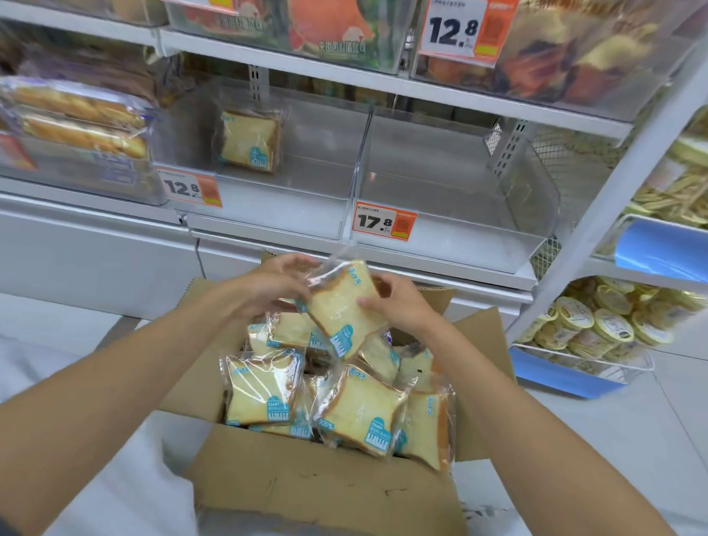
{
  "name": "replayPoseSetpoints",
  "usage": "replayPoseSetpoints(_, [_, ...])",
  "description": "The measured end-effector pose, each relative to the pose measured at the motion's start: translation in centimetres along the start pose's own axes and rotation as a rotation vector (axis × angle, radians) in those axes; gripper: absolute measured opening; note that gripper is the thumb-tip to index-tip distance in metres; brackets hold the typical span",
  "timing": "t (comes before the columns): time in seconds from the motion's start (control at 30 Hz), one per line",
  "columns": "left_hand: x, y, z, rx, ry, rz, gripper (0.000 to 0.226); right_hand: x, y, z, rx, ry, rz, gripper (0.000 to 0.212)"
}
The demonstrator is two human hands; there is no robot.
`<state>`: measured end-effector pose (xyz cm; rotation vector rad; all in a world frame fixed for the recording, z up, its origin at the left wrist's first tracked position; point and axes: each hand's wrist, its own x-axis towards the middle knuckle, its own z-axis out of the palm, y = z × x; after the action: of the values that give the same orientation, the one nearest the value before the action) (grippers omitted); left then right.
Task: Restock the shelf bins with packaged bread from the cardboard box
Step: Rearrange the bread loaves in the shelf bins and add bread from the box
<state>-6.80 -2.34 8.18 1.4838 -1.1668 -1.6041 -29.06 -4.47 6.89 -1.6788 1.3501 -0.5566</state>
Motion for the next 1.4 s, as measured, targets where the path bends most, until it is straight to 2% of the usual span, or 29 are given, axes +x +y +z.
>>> replayPoseSetpoints(0.07, [-0.7,0.7,-0.5,0.22,-0.077,0.004,0.064,0.5,-1.8,0.5,-0.103,-0.001,-0.122,0.052])
replayPoseSetpoints(0.1, [-0.9,0.8,-0.7,0.269,-0.072,0.021,0.057,0.7,-2.6,0.9,-0.126,-0.008,-0.163,0.055])
replayPoseSetpoints(0.17, [-0.9,0.3,-1.6,0.278,0.038,0.06,0.041,1.1,-3.2,1.2,-0.19,0.031,-0.194,0.067])
replayPoseSetpoints(0.2, [-1.0,-0.3,-2.3,0.239,0.093,0.056,0.041,0.8,-3.1,0.9,-0.247,0.055,-0.182,0.073])
replayPoseSetpoints(0.27, [-1.4,-2.1,-4.2,0.116,0.169,0.009,0.047,-0.1,-1.5,-0.2,-0.381,0.021,-0.113,0.08])
replayPoseSetpoints(0.33, [-1.9,-4.2,-5.8,0.004,0.203,-0.047,0.049,-1.7,1.7,-0.3,-0.494,-0.121,0.03,0.079])
replayPoseSetpoints(0.4, [-2.3,-5.9,-6.1,-0.072,0.197,-0.091,0.048,-3.1,4.9,1.3,-0.497,-0.264,0.183,0.078])
replayPoseSetpoints(0.47, [-2.6,-6.8,-5.4,-0.105,0.187,-0.111,0.047,-3.6,7.4,3.4,-0.564,-0.342,0.227,0.071])
replayPoseSetpoints(0.57, [-2.7,-7.2,-4.4,-0.157,0.168,-0.111,0.051,-3.1,8.4,4.2,-0.609,-0.326,0.184,0.037])
replayPoseSetpoints(0.7, [-2.4,-6.6,-4.6,-0.125,0.185,-0.076,0.064,-1.9,6.7,1.6,-0.44,-0.197,0.139,0.04])
replayPoseSetpoints(0.8, [-1.9,-5.8,-4.7,-0.11,0.215,-0.045,0.066,-1.4,2.7,-0.2,-0.261,-0.097,0.001,0.039])
replayPoseSetpoints(0.87, [-1.8,-4.8,-4.0,-0.09,0.178,-0.016,0.073,-0.6,-0.3,0.0,-0.261,-0.046,-0.12,0.042])
replayPoseSetpoints(0.97, [-2.3,-2.9,-2.4,0.013,0.112,0.014,0.103,0.8,-3.5,1.5,-0.244,-0.02,-0.215,0.048])
replayPoseSetpoints(1.07, [-2.5,-2.1,-2.8,0.109,0.207,0.03,0.113,1.6,-5.6,2.4,-0.405,0.072,-0.298,0.064])
replayPoseSetpoints(1.13, [-2.7,-1.9,-3.8,0.023,0.277,0.031,0.108,1.7,-6.1,2.5,-0.377,0.14,-0.234,0.087])
replayPoseSetpoints(1.2, [-3.0,-1.6,-4.7,-0.097,0.311,0.042,0.09,2.0,-6.2,2.5,-0.177,0.165,-0.113,0.11])
replayPoseSetpoints(1.27, [-3.5,-0.8,-5.4,-0.207,0.307,0.056,0.071,2.0,-6.7,2.5,0.005,0.13,-0.002,0.122])
replayPoseSetpoints(1.33, [-3.9,0.1,-6.2,-0.276,0.258,0.069,0.073,2.3,-7.8,2.5,0.219,0.021,0.086,0.117])
replayPoseSetpoints(1.4, [-4.1,1.1,-6.9,-0.315,0.156,0.067,0.07,3.0,-9.3,2.9,0.426,-0.142,0.142,0.092])
